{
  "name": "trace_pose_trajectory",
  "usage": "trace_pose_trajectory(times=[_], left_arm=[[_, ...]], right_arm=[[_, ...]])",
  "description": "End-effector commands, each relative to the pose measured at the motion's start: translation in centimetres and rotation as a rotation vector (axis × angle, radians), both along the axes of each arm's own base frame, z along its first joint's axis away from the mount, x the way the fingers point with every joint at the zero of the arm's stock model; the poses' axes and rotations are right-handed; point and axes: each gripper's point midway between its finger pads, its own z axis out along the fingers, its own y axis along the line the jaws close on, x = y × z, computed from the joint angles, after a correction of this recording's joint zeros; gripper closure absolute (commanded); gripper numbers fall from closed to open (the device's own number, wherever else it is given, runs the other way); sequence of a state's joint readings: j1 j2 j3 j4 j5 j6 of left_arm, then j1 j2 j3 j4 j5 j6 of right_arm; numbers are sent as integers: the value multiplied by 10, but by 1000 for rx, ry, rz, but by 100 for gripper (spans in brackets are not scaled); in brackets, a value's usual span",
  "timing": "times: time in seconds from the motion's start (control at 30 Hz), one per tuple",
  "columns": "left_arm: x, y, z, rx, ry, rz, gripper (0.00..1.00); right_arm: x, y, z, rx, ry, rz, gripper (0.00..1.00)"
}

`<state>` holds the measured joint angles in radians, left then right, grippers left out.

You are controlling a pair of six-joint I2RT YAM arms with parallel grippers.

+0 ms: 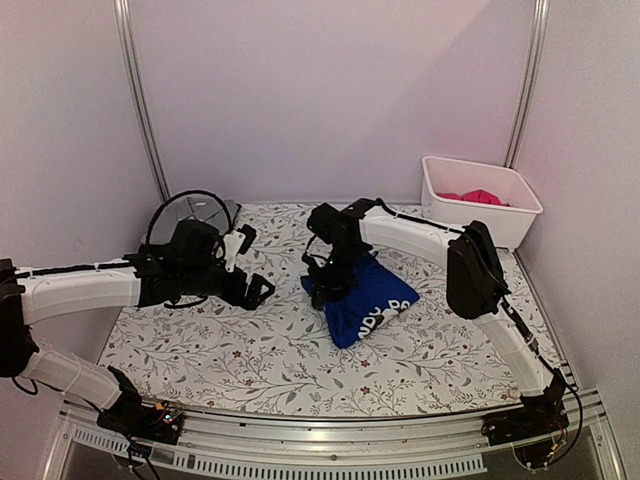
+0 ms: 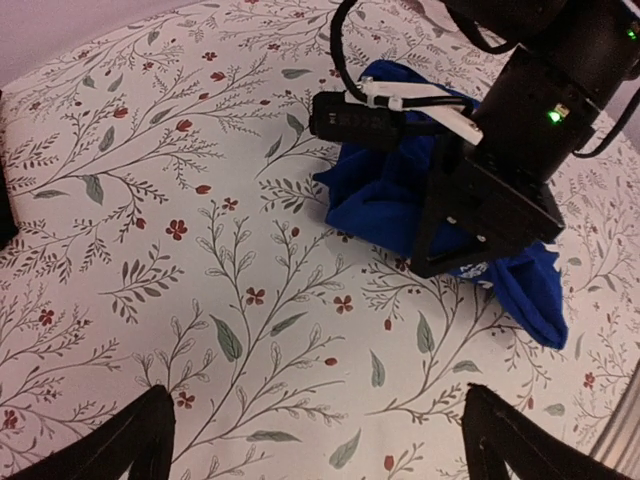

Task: Fold and stack the mixed laundry pile
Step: Turn over the square-folded T-shirt at the center of the board, then smooth out the square-folded T-shirt at the center of the board.

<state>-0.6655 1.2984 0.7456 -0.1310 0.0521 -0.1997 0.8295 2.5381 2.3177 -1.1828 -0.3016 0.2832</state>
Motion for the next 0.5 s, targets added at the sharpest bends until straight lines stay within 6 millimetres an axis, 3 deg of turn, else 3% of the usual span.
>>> trace_pose_trajectory(times=[0.0, 0.03, 0.07, 0.1, 0.13, 0.2, 0.27, 0.33, 0.47], left_arm=[[4, 9, 4, -71, 28, 47, 0], [5, 10, 5, -77, 32, 51, 0], [6, 10, 6, -84, 36, 53, 0], [5, 9, 7, -90, 42, 53, 0], [6, 7, 9, -99, 45, 49, 0], [6, -1, 14, -124, 55, 23, 0], [4, -16, 17, -160, 84, -36, 0], [3, -35, 17, -168, 107, -86, 0], [3, -78, 4, -162, 167, -179, 6]], right_arm=[[-16, 74, 74, 470, 108, 92, 41], [-11, 76, 94, 545, 98, 105, 30], [-4, 75, 108, 605, 102, 101, 24], [6, 68, 133, 673, 69, 99, 22], [15, 59, 142, 709, 62, 78, 19], [42, 27, 181, 810, -12, 27, 18], [62, -10, 182, 790, -56, -65, 19], [73, -43, 169, 742, -76, -131, 21], [81, -84, 116, 548, -113, -177, 25]])
